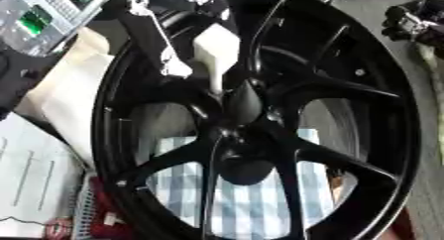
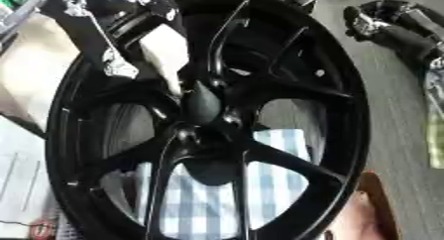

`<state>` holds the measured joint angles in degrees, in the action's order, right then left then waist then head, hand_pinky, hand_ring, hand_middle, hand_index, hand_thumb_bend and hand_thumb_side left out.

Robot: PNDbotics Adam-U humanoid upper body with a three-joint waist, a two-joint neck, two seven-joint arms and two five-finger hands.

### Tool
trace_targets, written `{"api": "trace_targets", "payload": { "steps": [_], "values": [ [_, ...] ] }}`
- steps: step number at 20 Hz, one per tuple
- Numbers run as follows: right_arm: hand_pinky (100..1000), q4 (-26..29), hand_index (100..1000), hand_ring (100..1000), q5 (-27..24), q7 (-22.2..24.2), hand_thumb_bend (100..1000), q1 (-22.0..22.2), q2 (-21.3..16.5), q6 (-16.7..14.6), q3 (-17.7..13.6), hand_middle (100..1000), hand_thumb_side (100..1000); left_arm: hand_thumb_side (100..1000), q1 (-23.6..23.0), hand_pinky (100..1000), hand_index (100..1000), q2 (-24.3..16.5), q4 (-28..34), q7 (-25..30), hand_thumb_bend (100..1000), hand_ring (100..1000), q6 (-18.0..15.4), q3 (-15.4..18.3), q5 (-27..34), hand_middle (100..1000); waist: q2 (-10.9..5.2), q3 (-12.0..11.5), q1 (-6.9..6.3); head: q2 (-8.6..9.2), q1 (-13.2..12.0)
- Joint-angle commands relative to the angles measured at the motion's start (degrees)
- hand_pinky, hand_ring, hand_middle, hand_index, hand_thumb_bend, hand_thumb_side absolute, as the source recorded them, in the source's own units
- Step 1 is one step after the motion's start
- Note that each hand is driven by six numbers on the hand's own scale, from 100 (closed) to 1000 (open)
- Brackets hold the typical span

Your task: Pull the pin out of the wheel hub.

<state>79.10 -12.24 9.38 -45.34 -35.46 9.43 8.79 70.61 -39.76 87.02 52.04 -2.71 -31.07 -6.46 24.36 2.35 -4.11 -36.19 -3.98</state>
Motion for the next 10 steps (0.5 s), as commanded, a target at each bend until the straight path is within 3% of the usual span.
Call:
{"api": "trace_targets", "payload": {
  "steps": [1, 10],
  "values": [
    [825, 0.38, 714, 730, 0.34, -0.24, 271, -0.69, -0.77, -0.03, -0.85, 645, 496, 100, 1.28, 723, 588, -1.34, 0.81, -0.07, 100, 594, 0.48, 1.72, 0.71, 453, -2.22, -0.12, 0.32, 0.18, 0.01],
    [825, 0.52, 714, 730, 0.2, -0.24, 286, -0.54, -1.05, -0.2, -1.03, 644, 489, 100, 1.74, 668, 483, -2.43, 0.6, -0.07, 100, 521, 1.09, 8.37, 2.65, 344, -2.69, -0.5, 0.68, -0.64, 0.77]
  ]
}}
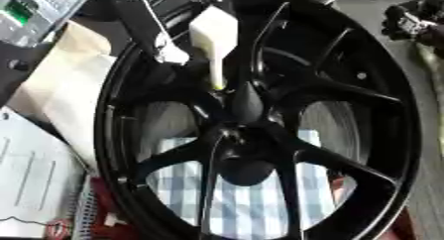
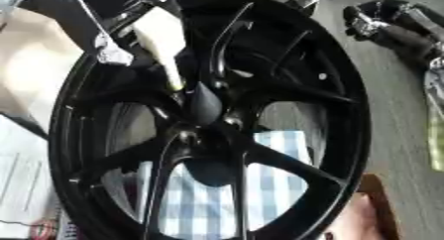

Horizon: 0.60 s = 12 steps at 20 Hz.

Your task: Pull the pin out of the wheel hub.

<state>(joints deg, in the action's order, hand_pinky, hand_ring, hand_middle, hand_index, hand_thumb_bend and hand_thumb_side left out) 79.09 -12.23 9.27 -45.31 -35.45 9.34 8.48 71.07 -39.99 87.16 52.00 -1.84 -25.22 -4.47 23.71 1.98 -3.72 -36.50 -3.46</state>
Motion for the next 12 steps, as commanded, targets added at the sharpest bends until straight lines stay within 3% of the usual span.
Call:
{"api": "trace_targets", "payload": {
  "steps": [1, 7, 12],
  "values": [
    [825, 0.53, 714, 730, 0.18, -0.17, 287, -0.53, -1.12, -0.11, -0.76, 644, 489, 100, 1.23, 667, 476, -2.45, 0.57, -0.03, 100, 516, 0.28, 2.98, 0.88, 335, -2.07, -0.18, 0.33, -0.48, 0.31],
    [824, 0.42, 714, 730, 0.09, -0.41, 290, 0.16, -1.59, -0.19, -1.03, 643, 489, 100, 0.2, 657, 471, -5.44, 2.35, -1.8, 100, 508, 1.09, 6.76, 3.81, 329, -2.65, -1.08, 0.59, -1.68, 0.91],
    [825, 0.38, 714, 730, -0.14, -1.1, 291, 1.71, -2.85, -0.41, -1.86, 643, 489, 100, -4.86, 663, 473, -12.26, 4.34, -7.2, 100, 509, 1.28, 12.63, 7.36, 330, -3.58, -3.15, 0.65, -2.99, 2.4]
  ]
}}
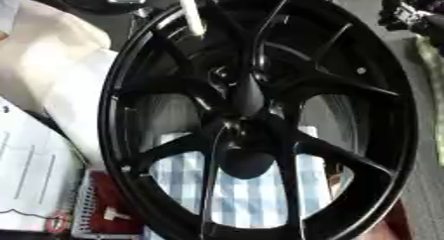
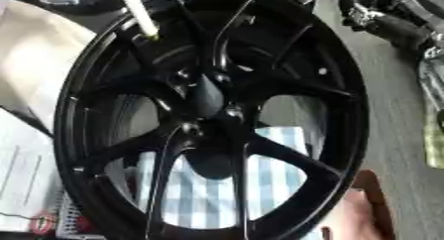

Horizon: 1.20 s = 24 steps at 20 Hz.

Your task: Pull the pin out of the wheel hub.

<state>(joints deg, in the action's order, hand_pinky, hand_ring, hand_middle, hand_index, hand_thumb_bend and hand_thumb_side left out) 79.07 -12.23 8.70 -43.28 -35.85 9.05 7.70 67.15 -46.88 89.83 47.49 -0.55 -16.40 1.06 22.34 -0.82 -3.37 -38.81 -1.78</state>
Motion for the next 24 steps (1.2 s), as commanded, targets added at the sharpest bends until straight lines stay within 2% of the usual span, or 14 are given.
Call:
{"api": "trace_targets", "payload": {
  "steps": [1, 4, 7, 10, 11, 12, 19, 24],
  "values": [
    [825, 0.44, 714, 730, -0.2, -0.65, 292, -0.04, -2.69, -0.17, -1.21, 643, 488, 100, -2.57, 664, 474, -7.03, 2.29, -3.96, 100, 509, -0.07, 5.14, 2.53, 331, -2.35, -0.7, 0.29, -0.92, 0.89],
    [825, 0.52, 714, 730, -0.44, -1.21, 293, 1.12, -3.68, -0.31, -1.93, 643, 489, 104, -8.85, 666, 477, -12.39, 3.73, -8.38, 100, 511, -0.42, 9.95, 4.93, 333, -2.86, -2.11, 0.42, -1.74, 1.78],
    [825, 0.72, 714, 730, -0.86, -2.2, 293, 2.31, -4.56, -0.53, -2.99, 643, 490, 111, -17.84, 665, 479, -17.62, 4.63, -13.72, 100, 510, -1.3, 15.71, 7.82, 336, -3.41, -3.64, 0.9, -2.57, 2.7],
    [825, 1.02, 714, 730, -1.28, -3.21, 294, 2.97, -4.94, -0.71, -4.01, 642, 492, 114, -25.96, 663, 484, -20.34, 3.75, -18.69, 100, 510, -1.99, 20.25, 9.69, 340, -3.91, -4.63, 1.55, -3.04, 3.27],
    [826, 1.15, 714, 730, -1.43, -3.53, 379, 3.07, -4.96, -0.77, -4.33, 642, 559, 100, -28.17, 662, 488, -20.76, 3.28, -20.03, 111, 510, -2.21, 21.28, 9.79, 343, -4.05, -4.79, 1.79, -3.08, 3.4],
    [826, 1.3, 714, 730, -1.56, -3.81, 293, 3.1, -4.99, -0.85, -4.57, 642, 494, 111, -30.08, 662, 487, -21.01, 2.72, -21.22, 100, 510, -2.23, 22.09, 9.55, 343, -4.22, -4.91, 2.04, -3.06, 3.57],
    [827, 2.17, 715, 731, -2.18, -5.49, 293, 3.12, -5.12, -1.16, -6.27, 643, 499, 100, -41.57, 658, 493, -20.4, -1.74, -29.34, 100, 507, -2.5, 25.22, 8.13, 348, -4.83, -5.19, 3.56, -3.02, 4.28],
    [827, 2.72, 715, 730, -2.88, -6.67, 294, 3.28, -5.2, -1.41, -7.38, 642, 498, 100, -48.0, 667, 531, -17.8, -3.77, -35.26, 100, 520, -2.47, 26.29, 5.67, 388, -4.63, -5.41, 4.31, -2.4, 4.32]
  ]
}}
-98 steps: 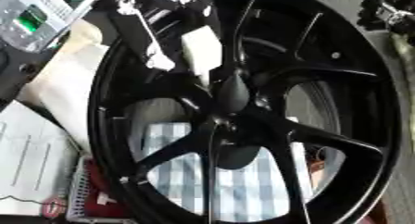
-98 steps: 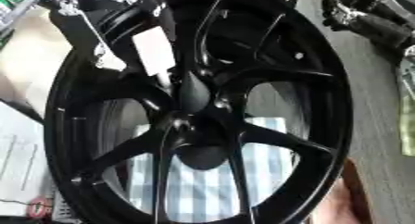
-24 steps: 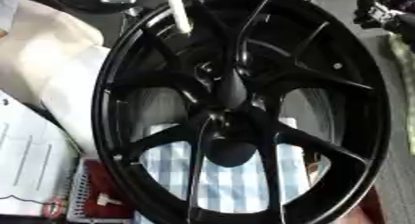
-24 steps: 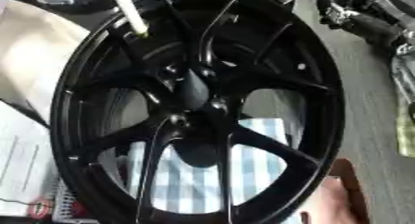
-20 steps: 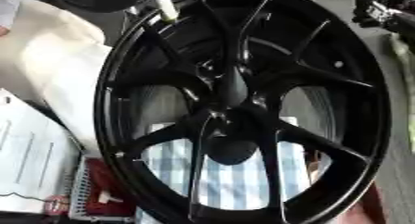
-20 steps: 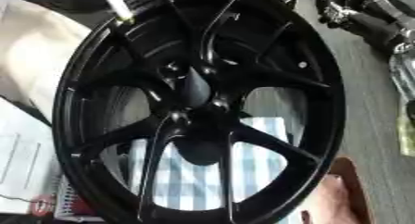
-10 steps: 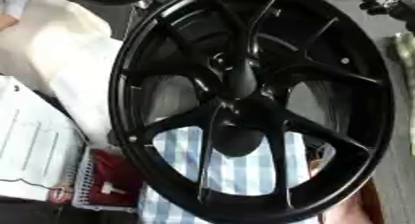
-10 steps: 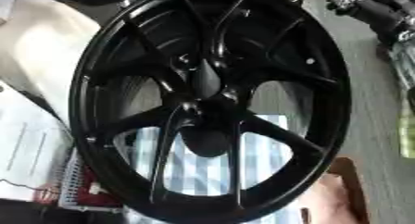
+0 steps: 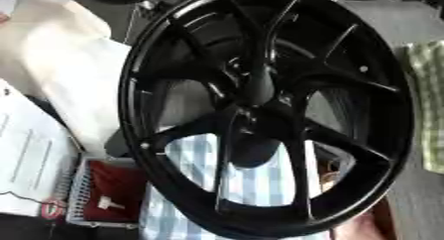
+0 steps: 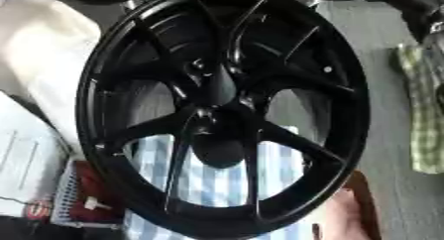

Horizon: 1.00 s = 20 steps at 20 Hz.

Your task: Pull the pin out of the wheel hub.

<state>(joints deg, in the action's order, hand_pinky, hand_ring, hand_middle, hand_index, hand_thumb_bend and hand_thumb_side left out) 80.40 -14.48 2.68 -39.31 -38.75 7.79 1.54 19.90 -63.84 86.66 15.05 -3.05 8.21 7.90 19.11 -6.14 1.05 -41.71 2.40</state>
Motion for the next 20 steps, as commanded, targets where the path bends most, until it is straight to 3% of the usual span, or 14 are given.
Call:
{"api": "trace_targets", "payload": {
  "steps": [1, 6, 7, 8, 9, 10, 12, 15, 19, 20],
  "values": [
    [827, 1.48, 715, 730, -0.78, -0.85, 293, -0.7, -2.29, -0.18, -1.38, 642, 498, 100, -1.62, 678, 569, -0.33, -0.97, -4.04, 100, 537, 0.18, 1.72, -2.09, 426, -1.37, -0.08, 0.0, 0.72, 0.14],
    [827, 1.93, 715, 731, -1.18, -1.33, 293, -0.87, -2.42, -0.34, -1.8, 643, 496, 103, -5.35, 717, 660, 2.14, -2.09, -6.36, 243, 605, 1.54, 1.61, -7.86, 513, -1.38, 0.07, 0.37, 1.59, 0.05],
    [827, 1.99, 715, 731, -1.26, -1.45, 293, -0.85, -2.46, -0.38, -1.93, 643, 495, 139, -6.13, 724, 677, 2.69, -2.03, -6.53, 271, 620, 1.61, 1.8, -8.65, 532, -1.38, 0.08, 0.41, 1.75, 0.12],
    [827, 2.03, 715, 730, -1.36, -1.59, 293, -0.81, -2.5, -0.41, -2.07, 642, 495, 278, -6.89, 750, 717, 3.24, -1.91, -6.58, 357, 674, 1.56, 2.0, -9.22, 585, -1.37, 0.07, 0.46, 1.85, 0.22],
    [827, 2.06, 715, 730, -1.46, -1.75, 293, -0.75, -2.55, -0.44, -2.22, 642, 495, 344, -7.62, 767, 741, 3.78, -1.72, -6.57, 399, 712, 1.39, 2.24, -9.59, 630, -1.38, 0.03, 0.5, 1.91, 0.3],
    [827, 2.08, 715, 730, -1.56, -1.87, 293, -0.7, -2.61, -0.46, -2.32, 642, 495, 522, -8.25, 801, 814, 4.22, -1.54, -6.4, 537, 795, 1.2, 2.44, -9.83, 755, -1.43, -0.04, 0.54, 1.92, 0.37],
    [827, 2.14, 715, 730, -1.68, -2.02, 292, -0.67, -2.69, -0.52, -2.43, 642, 494, 671, -9.09, 842, 901, 4.66, -1.36, -6.35, 647, 868, 1.0, 2.89, -10.72, 855, -1.6, -0.2, 0.57, 1.95, 0.43],
    [827, 2.37, 715, 730, -1.8, -2.06, 292, -0.7, -2.65, -0.61, -2.41, 642, 493, 760, -9.44, 840, 923, 5.03, -1.5, -7.17, 671, 889, 0.98, 3.25, -12.08, 887, -1.97, -0.31, 0.57, 2.01, 0.42],
    [827, 2.67, 716, 731, -1.9, -2.12, 293, -0.65, -2.74, -0.7, -2.46, 643, 491, 719, -9.19, 802, 848, 5.56, -1.24, -12.32, 541, 829, 2.49, 3.95, -11.99, 805, -2.33, -0.28, 0.64, 1.92, 0.38],
    [827, 2.77, 716, 731, -1.93, -2.16, 293, -0.66, -2.8, -0.74, -2.49, 643, 490, 707, -9.1, 788, 826, 5.79, -0.75, -14.52, 459, 813, 3.02, 4.04, -11.18, 786, -2.38, -0.26, 0.67, 1.85, 0.34]
  ]
}}
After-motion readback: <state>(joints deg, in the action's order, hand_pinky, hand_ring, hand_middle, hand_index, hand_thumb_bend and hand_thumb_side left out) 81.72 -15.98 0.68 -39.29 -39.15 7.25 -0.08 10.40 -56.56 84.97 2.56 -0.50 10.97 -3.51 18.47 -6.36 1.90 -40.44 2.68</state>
